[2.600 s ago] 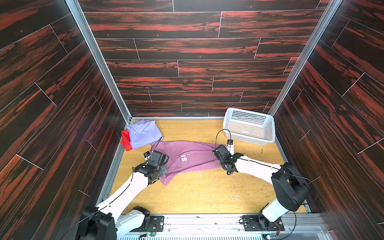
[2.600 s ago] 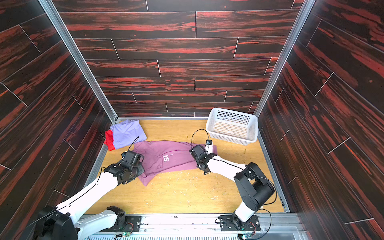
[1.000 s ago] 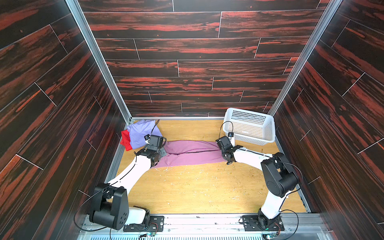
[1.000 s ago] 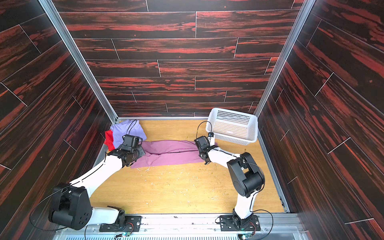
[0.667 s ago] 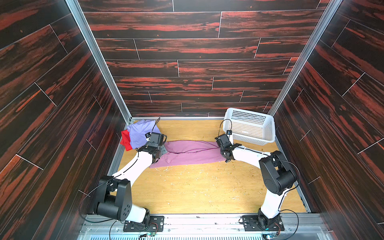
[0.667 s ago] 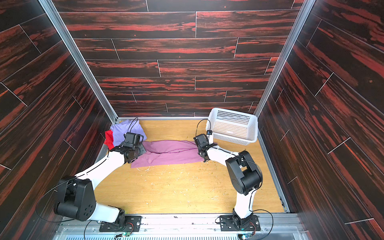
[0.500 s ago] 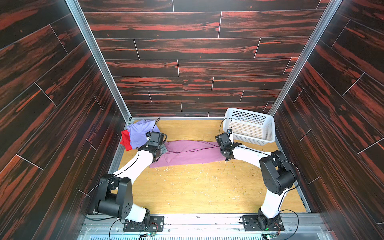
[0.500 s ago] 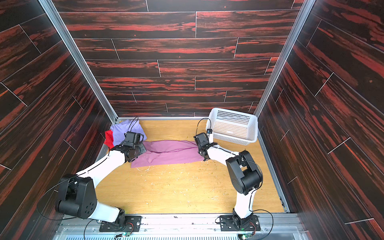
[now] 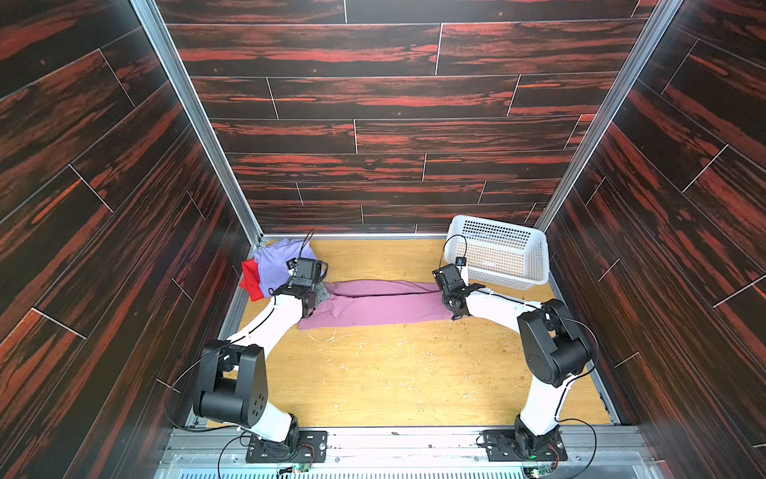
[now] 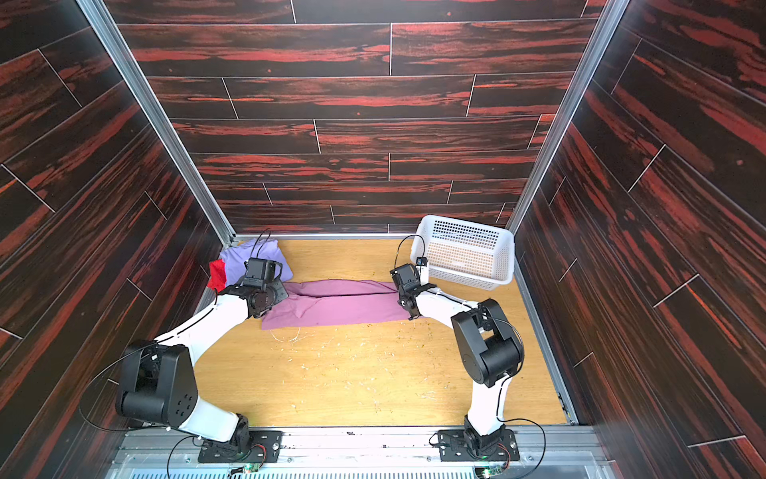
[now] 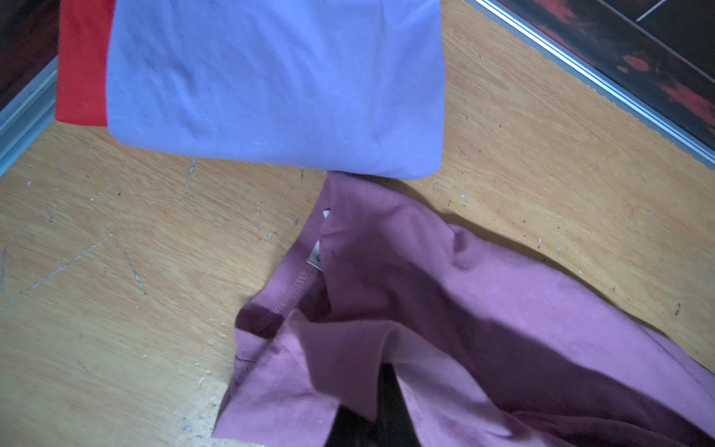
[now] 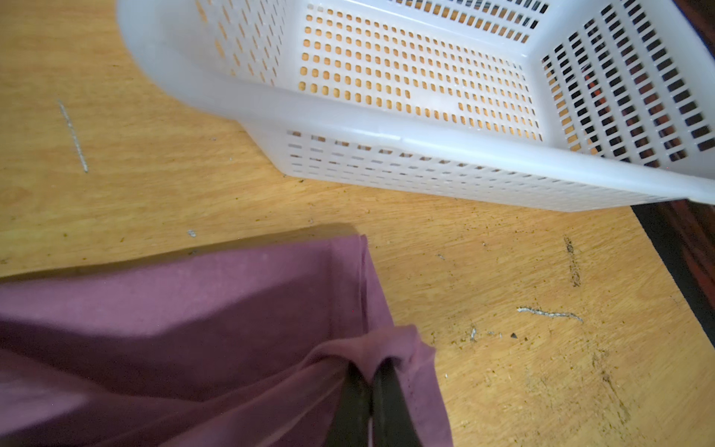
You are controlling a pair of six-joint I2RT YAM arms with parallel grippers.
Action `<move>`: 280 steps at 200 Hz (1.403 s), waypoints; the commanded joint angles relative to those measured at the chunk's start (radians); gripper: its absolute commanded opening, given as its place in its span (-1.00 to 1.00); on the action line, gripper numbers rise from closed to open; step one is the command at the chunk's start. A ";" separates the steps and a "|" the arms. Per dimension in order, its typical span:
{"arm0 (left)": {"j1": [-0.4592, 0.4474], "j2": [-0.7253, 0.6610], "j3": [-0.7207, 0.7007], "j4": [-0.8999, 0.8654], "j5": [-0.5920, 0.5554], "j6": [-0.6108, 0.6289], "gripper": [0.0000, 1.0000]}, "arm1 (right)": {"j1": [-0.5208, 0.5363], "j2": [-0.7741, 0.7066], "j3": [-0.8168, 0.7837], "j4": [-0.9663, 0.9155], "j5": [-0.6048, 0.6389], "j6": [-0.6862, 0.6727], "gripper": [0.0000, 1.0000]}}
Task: Fold and stack t-shirts
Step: Fold the T-shirt.
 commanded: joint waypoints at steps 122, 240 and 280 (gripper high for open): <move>0.028 0.170 0.138 0.086 0.030 0.076 1.00 | -0.022 0.065 0.033 0.053 -0.053 -0.047 -0.48; 0.033 -0.140 -0.147 -0.107 0.012 -0.050 0.89 | -0.024 -0.165 -0.084 0.038 -0.055 -0.007 0.58; 0.033 -0.041 -0.237 0.024 0.077 -0.116 0.82 | -0.020 -0.261 -0.196 -0.045 -0.100 0.046 0.56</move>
